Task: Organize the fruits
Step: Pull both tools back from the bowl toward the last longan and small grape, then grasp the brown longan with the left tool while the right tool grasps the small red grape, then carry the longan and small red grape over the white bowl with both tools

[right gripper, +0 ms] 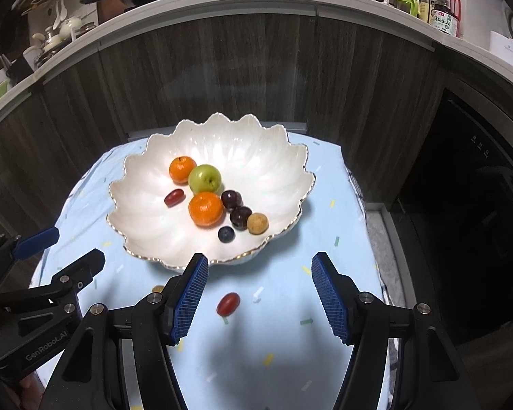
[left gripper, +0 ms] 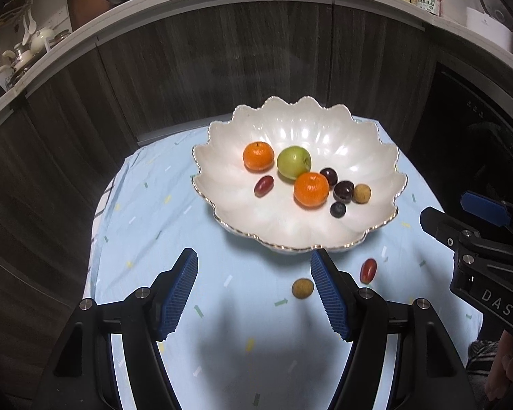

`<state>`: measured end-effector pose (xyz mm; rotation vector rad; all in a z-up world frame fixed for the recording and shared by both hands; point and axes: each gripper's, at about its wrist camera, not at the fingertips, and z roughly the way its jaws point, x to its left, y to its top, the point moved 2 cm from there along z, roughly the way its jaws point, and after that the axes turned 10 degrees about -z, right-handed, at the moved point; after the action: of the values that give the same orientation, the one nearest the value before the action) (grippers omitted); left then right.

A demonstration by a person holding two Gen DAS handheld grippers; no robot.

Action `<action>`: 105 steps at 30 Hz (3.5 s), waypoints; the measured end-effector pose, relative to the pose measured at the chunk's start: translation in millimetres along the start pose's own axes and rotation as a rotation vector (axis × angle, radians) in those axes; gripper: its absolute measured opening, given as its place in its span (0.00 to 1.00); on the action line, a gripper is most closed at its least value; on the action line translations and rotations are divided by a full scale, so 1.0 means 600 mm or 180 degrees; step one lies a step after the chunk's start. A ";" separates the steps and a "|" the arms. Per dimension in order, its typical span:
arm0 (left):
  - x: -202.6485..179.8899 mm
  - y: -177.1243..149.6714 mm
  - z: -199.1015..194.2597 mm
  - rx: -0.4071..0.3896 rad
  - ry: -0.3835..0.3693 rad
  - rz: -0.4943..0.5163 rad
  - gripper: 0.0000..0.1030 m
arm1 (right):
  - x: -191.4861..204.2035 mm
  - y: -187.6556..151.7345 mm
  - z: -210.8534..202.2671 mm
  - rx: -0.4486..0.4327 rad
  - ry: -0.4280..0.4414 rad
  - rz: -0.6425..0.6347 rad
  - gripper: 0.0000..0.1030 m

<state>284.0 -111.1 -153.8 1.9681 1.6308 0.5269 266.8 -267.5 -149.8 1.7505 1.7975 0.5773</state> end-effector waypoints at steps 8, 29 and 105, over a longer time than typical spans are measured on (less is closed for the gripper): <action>-0.003 -0.029 0.023 0.0126 -0.0014 0.0063 0.66 | 0.007 -0.022 0.020 0.0079 0.0082 -0.0057 0.62; -0.025 -0.076 0.088 0.0342 -0.0235 0.0248 0.66 | 0.025 -0.052 0.085 0.0390 0.0268 -0.0146 0.62; -0.048 -0.063 0.060 0.0158 -0.0312 0.0236 0.23 | 0.040 -0.048 0.072 0.0441 0.0537 -0.0035 0.23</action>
<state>270.7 -139.4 -204.7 2.0636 1.5297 0.4145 273.7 -248.7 -203.2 1.8289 2.0041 0.6253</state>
